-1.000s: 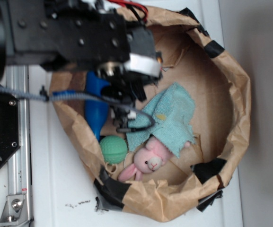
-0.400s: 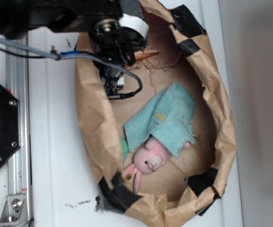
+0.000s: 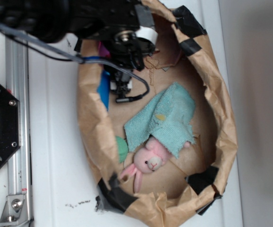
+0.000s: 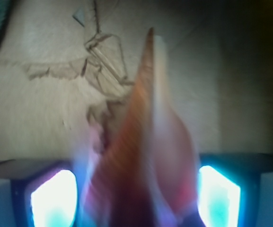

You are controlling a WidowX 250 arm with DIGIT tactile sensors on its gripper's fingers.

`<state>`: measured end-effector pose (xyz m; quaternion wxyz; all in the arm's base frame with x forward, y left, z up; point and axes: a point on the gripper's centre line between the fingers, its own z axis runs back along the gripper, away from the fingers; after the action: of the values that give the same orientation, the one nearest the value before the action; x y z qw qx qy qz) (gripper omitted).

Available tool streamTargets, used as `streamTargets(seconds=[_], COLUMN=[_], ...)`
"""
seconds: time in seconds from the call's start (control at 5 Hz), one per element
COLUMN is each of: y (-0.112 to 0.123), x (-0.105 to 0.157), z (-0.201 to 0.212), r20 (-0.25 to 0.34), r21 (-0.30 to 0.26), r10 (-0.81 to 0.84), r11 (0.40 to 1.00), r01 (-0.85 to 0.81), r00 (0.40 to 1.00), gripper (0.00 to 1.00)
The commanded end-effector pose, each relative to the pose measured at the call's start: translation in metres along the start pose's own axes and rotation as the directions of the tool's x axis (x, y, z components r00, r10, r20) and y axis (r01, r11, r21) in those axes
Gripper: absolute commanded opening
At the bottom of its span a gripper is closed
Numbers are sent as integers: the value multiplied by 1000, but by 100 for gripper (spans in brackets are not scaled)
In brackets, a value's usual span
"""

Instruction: Grab the shell.

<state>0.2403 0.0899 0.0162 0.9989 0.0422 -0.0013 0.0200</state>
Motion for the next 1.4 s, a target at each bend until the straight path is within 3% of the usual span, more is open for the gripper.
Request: streamTargets(seconds=[0.0, 0.2, 0.4, 0.6, 0.8, 1.0, 1.2], y=[-16, -14, -23, -34, -65, -85, -91], x=[0, 1, 4, 7, 30, 44, 41], z=[-7, -6, 1, 28, 81, 137, 157], r20=[-62, -53, -34, 27, 177, 223, 196], r21=[-33, -31, -14, -2, 11, -91, -138], r10=[-2, -11, -113, -173, -245, -178, -151], r11=[999, 999, 994, 985, 969, 975, 974], r01=[0, 9, 113, 173, 247, 202, 180], r00=[998, 999, 993, 985, 953, 958, 969], gripper=[70, 0, 0, 0, 0, 0, 0])
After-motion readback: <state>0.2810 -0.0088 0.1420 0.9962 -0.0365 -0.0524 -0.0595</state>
